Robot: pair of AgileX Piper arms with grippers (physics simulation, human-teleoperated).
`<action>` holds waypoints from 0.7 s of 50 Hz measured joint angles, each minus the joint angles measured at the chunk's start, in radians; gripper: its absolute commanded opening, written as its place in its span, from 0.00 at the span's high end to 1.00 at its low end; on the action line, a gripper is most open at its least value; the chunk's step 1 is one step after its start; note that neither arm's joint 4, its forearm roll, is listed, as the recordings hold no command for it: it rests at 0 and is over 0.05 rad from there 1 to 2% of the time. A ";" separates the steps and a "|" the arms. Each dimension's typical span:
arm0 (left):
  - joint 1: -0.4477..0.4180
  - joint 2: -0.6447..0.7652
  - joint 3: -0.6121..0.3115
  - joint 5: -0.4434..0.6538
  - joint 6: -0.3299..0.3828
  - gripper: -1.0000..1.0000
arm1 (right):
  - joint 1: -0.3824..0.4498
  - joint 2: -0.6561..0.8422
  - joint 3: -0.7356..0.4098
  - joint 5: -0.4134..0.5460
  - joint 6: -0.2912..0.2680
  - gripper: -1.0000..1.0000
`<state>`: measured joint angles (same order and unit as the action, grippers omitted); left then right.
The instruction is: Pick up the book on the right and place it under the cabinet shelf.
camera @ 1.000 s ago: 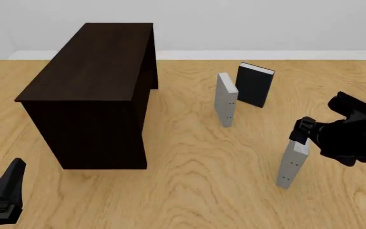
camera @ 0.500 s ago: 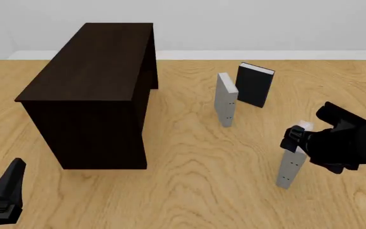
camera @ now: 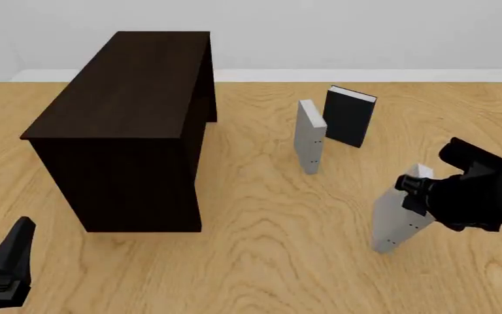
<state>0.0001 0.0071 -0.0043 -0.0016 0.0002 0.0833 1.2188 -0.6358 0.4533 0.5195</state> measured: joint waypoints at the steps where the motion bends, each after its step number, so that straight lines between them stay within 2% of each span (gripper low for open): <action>1: 0.000 0.000 0.000 0.000 0.000 0.00 | -0.001 -0.002 -0.003 0.004 -0.004 1.00; 20: 0.000 0.000 0.000 0.000 0.000 0.00 | -0.042 -0.047 -0.119 0.103 -0.082 1.00; 35: 0.000 0.000 0.000 0.000 0.000 0.00 | -0.062 -0.081 -0.272 0.188 -0.094 1.00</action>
<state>0.0001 0.0071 -0.0043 -0.0016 0.0003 0.0209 1.1382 -0.9077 0.6409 0.4256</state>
